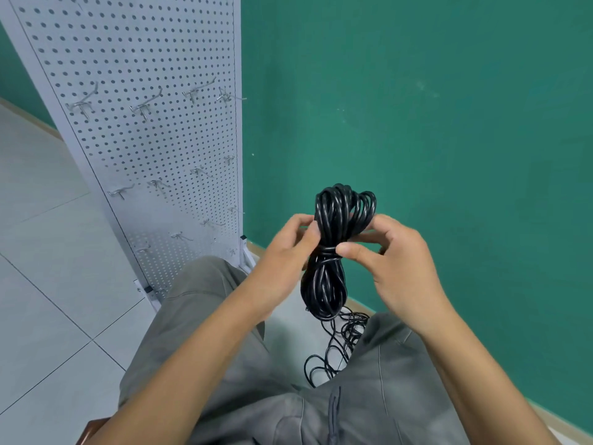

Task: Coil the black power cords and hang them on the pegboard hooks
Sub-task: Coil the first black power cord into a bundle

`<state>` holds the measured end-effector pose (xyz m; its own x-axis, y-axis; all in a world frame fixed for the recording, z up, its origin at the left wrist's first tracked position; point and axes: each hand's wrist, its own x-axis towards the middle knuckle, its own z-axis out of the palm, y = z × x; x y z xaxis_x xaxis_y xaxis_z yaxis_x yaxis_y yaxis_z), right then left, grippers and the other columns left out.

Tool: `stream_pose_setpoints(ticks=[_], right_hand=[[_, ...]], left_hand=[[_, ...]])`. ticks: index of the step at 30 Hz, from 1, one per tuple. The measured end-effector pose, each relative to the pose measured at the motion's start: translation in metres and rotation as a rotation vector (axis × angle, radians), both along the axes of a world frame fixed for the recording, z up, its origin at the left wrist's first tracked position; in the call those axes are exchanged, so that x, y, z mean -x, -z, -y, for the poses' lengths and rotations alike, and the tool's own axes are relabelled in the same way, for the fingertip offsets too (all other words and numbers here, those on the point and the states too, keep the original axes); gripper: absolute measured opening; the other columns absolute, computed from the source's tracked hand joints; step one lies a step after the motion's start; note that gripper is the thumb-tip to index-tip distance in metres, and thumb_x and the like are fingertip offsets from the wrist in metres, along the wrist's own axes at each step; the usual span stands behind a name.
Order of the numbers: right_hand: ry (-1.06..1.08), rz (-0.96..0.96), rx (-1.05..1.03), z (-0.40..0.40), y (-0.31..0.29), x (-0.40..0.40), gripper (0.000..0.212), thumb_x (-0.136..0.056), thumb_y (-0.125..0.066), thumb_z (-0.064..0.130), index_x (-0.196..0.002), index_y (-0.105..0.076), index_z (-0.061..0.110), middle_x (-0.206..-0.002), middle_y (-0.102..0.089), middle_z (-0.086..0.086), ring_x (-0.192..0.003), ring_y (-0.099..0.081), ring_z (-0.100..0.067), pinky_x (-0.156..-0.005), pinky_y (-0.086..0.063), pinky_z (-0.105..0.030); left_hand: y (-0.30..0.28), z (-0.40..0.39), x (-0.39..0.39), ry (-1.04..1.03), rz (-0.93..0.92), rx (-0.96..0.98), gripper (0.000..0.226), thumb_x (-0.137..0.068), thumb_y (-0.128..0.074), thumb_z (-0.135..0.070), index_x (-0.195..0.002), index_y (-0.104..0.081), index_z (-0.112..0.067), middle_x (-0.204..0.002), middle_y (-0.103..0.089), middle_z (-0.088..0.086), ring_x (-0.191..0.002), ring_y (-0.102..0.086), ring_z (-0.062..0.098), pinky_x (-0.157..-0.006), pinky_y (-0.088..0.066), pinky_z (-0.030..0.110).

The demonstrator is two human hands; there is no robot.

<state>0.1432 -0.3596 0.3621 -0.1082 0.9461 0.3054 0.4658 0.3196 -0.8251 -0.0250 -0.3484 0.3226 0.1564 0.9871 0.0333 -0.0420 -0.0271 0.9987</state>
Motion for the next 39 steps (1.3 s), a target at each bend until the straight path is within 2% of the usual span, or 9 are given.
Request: stream_pose_setpoints(ticks=[4,8,13,17,23,27,33,37,39], right_hand=[[0.111,0.117,-0.105,0.006,-0.007,0.012,0.026,-0.073,-0.09,0.023,-0.092,-0.073,0.028,-0.094,-0.074,0.015,-0.087,-0.07,0.002,-0.075,-0.047,-0.016],[0.102,0.186,-0.13,0.011,-0.01,0.023,0.034,-0.072,-0.088,0.014,-0.091,-0.062,0.027,-0.094,-0.071,0.018,-0.078,-0.064,0.005,-0.066,-0.04,-0.01],[-0.152,0.192,-0.029,0.014,-0.012,0.015,0.054,-0.077,-0.087,0.019,-0.123,-0.059,0.029,-0.119,-0.067,0.021,-0.107,-0.065,0.0,-0.094,-0.047,-0.02],[0.002,0.407,-0.272,0.014,-0.01,0.013,0.071,-0.077,-0.078,0.05,-0.14,-0.05,0.034,-0.137,-0.055,0.022,-0.133,-0.044,0.0,-0.116,-0.026,-0.029],[0.223,-0.147,-0.109,0.018,0.006,0.034,0.062,-0.062,-0.094,0.034,-0.114,-0.06,0.031,-0.107,-0.068,0.007,-0.097,-0.065,-0.008,-0.088,-0.052,-0.029],[0.182,-0.45,-0.041,0.024,0.02,0.053,0.025,-0.08,-0.083,0.006,-0.092,-0.067,0.019,-0.09,-0.074,-0.006,-0.085,-0.068,-0.018,-0.085,-0.057,-0.041],[0.244,-0.438,-0.147,0.034,0.028,0.073,0.029,-0.096,-0.068,0.009,-0.099,-0.058,0.035,-0.099,-0.073,0.008,-0.1,-0.071,-0.016,-0.09,-0.053,-0.032],[0.273,-0.451,-0.226,0.044,0.034,0.078,0.037,-0.097,-0.063,0.001,-0.101,-0.056,0.037,-0.097,-0.074,0.001,-0.098,-0.072,-0.021,-0.091,-0.054,-0.034],[0.281,-0.426,-0.283,0.048,0.035,0.08,0.043,-0.097,-0.063,0.0,-0.101,-0.056,0.043,-0.098,-0.073,0.001,-0.098,-0.072,-0.023,-0.091,-0.053,-0.036]], left_hand=[[-0.007,0.013,-0.006,0.091,0.066,-0.061,0.068,-0.094,-0.035,-0.073,-0.139,-0.06,-0.029,-0.136,-0.066,-0.014,-0.132,-0.055,0.002,-0.116,-0.039,0.033],[-0.008,0.019,-0.013,0.022,0.153,-0.08,0.048,-0.091,-0.062,-0.055,-0.129,-0.064,-0.025,-0.119,-0.075,-0.009,-0.117,-0.067,0.003,-0.099,-0.052,0.023],[-0.005,0.021,-0.005,-0.119,0.259,-0.014,0.029,-0.091,-0.063,-0.043,-0.107,-0.072,-0.02,-0.091,-0.079,-0.006,-0.094,-0.074,0.007,-0.085,-0.056,0.024],[-0.003,0.022,-0.003,-0.181,0.242,0.025,0.037,-0.088,-0.061,-0.055,-0.092,-0.072,-0.019,-0.085,-0.078,-0.003,-0.089,-0.074,0.015,-0.094,-0.056,0.038],[0.0,0.025,-0.006,-0.169,0.279,0.03,0.022,-0.104,-0.053,-0.033,-0.095,-0.067,-0.018,-0.075,-0.074,-0.014,-0.075,-0.069,-0.003,-0.071,-0.053,0.013],[0.004,0.024,-0.007,-0.16,0.299,0.055,0.04,-0.102,-0.055,-0.042,-0.126,-0.065,-0.012,-0.116,-0.077,0.001,-0.114,-0.07,0.014,-0.104,-0.051,0.036],[0.009,0.025,-0.01,-0.203,0.341,0.111,0.033,-0.104,-0.054,-0.032,-0.111,-0.077,-0.009,-0.105,-0.079,0.006,-0.1,-0.074,0.015,-0.083,-0.055,0.021],[0.006,0.024,-0.011,-0.261,0.43,0.146,0.041,-0.101,-0.06,-0.034,-0.099,-0.066,0.007,-0.091,-0.07,0.028,-0.081,-0.068,0.025,-0.076,-0.057,0.034],[0.004,0.021,-0.01,-0.29,0.454,0.17,0.036,-0.103,-0.057,-0.027,-0.074,-0.059,-0.005,-0.065,-0.065,0.008,-0.063,-0.065,0.016,-0.061,-0.053,0.025]])
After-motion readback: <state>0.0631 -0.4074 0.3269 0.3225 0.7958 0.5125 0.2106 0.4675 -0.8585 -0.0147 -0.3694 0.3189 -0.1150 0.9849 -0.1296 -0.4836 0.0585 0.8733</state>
